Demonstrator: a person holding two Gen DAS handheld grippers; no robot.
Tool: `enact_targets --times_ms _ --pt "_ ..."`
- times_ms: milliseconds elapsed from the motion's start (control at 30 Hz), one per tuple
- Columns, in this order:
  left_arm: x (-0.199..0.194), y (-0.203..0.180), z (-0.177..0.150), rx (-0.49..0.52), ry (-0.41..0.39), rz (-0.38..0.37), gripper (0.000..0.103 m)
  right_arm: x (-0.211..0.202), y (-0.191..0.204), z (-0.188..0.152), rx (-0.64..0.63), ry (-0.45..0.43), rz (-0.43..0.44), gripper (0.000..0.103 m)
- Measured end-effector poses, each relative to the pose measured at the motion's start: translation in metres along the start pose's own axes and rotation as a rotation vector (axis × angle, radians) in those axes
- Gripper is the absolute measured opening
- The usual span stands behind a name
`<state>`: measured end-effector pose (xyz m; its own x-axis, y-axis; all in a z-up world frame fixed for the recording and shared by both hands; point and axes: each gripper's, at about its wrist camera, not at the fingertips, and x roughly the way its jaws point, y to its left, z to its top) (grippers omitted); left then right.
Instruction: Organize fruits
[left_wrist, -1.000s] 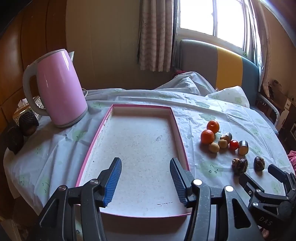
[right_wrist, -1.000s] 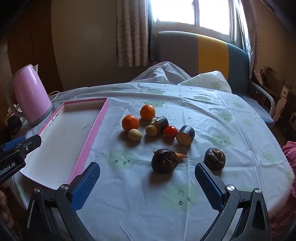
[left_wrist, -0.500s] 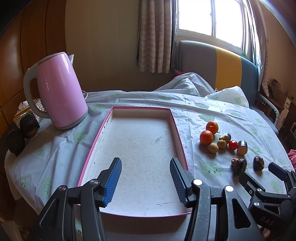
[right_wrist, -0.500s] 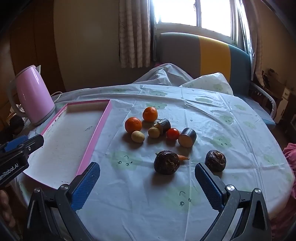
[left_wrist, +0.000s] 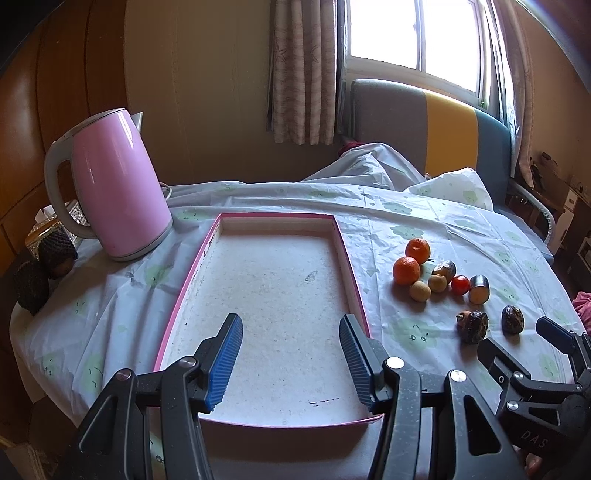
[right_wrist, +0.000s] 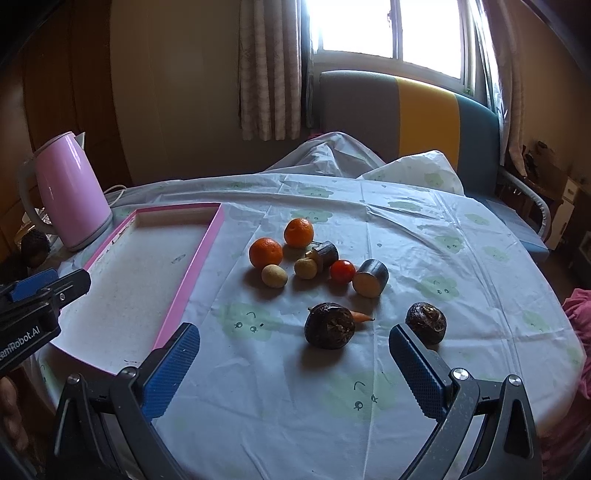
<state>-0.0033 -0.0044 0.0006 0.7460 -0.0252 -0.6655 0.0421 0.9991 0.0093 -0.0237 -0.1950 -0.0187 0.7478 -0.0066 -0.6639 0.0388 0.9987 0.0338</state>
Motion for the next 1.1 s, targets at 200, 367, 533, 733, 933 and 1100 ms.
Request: enact_targets --times_ms 200,367,533,733,933,1100 --pt "0.000 -0.002 0.000 0.011 0.004 -0.012 0.056 0.000 -0.007 -0.002 0.008 0.001 -0.006 0.103" --pt "-0.001 -0.006 -0.001 0.021 0.008 -0.021 0.056 -0.001 -0.015 -0.003 0.026 0.001 -0.013 0.103" --pt "-0.001 -0.009 -0.001 0.033 0.011 -0.030 0.056 -0.002 -0.021 -0.003 0.038 -0.004 -0.010 0.103" --pt "0.000 -0.013 -0.002 0.045 0.014 -0.040 0.056 -0.003 -0.028 -0.004 0.046 -0.010 -0.006 0.103" --pt "0.001 -0.020 -0.002 0.061 0.025 -0.066 0.056 -0.003 -0.040 -0.006 0.053 -0.013 0.004 0.103" --pt "0.000 -0.029 -0.003 0.081 0.035 -0.146 0.056 -0.001 -0.058 -0.009 0.081 0.011 -0.023 0.103"
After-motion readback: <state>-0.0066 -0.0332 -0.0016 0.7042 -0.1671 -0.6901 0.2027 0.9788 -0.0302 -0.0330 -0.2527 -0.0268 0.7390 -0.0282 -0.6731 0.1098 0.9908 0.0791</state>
